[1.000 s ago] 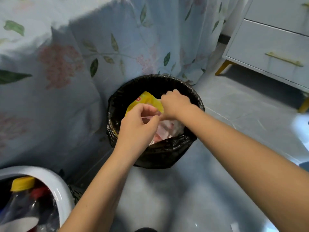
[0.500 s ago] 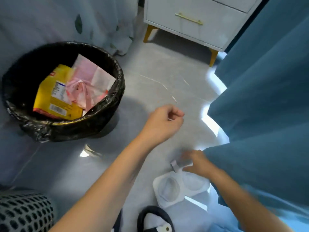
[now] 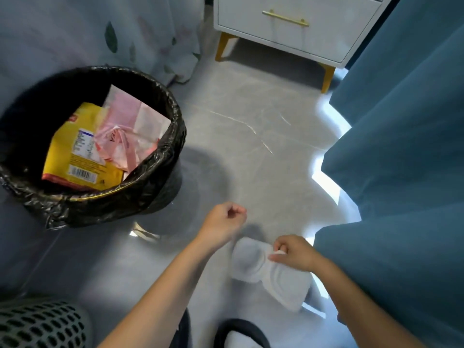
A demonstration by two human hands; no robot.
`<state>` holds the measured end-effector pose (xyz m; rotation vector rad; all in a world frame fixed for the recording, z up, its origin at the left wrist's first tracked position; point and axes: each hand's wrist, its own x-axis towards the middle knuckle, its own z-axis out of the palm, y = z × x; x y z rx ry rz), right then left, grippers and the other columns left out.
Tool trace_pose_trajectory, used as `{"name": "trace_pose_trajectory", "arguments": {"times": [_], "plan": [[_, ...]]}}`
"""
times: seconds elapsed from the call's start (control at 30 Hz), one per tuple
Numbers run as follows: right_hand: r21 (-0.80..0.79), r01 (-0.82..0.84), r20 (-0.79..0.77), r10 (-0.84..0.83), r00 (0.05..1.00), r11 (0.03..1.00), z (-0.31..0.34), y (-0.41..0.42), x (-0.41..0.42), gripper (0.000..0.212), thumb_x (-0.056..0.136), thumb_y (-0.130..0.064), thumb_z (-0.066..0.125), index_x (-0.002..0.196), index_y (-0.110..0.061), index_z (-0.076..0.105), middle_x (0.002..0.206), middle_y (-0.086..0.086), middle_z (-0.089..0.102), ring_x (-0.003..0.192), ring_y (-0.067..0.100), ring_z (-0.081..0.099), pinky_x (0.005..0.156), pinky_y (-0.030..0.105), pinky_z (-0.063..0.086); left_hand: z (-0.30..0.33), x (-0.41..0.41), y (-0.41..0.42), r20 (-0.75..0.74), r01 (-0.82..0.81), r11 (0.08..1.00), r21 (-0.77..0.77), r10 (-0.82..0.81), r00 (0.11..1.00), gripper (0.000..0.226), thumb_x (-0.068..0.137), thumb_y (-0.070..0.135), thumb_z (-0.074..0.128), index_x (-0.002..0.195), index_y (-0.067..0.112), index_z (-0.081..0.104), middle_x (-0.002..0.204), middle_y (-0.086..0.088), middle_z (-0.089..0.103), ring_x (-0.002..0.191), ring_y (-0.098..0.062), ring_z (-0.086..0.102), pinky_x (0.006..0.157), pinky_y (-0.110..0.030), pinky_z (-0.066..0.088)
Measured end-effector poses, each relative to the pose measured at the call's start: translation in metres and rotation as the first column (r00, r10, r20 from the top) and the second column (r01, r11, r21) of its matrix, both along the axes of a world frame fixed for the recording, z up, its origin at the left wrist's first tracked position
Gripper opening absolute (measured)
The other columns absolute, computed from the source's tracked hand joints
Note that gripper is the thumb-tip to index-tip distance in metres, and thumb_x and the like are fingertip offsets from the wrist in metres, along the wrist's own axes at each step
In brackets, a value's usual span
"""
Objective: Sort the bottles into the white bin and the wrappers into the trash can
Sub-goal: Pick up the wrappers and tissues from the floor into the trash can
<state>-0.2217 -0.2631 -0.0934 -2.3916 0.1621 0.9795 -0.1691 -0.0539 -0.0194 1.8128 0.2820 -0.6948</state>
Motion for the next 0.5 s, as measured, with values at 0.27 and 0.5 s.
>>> {"name": "trace_pose_trajectory", "arguments": {"times": [0.27,0.5], "plan": [[0.627,0.557,-0.095,-0.656,0.749,0.545,0.067,0.018,0.034,0.012,0.092,-0.018,0.058,0.102,-0.025,0.057,0.089,0.011,0.067,0.080,0.020,0.064,0.076,0.032,0.050,0.007,0.009,0.019,-0.228,-0.375,0.926,-0.032,0.359,0.905,0.048,0.089,0.059,0.047,0.115,0.020,0.059,0.109,-0.002,0.056,0.093,-0.021,0.056,0.081,-0.035,0.044],[0.671,0.310,0.229,-0.585,0.778,0.674,0.074,0.046,0.037,0.013,0.096,-0.010,0.050,0.098,-0.022,0.056,0.088,0.018,0.059,0.077,0.017,0.053,0.074,0.026,0.043,0.019,0.012,0.029,-0.658,-0.412,0.758,-0.506,-0.029,0.753,0.089,0.067,0.082,0.047,0.118,0.010,0.063,0.105,-0.013,0.062,0.085,-0.032,0.065,0.078,-0.048,0.053]]}}
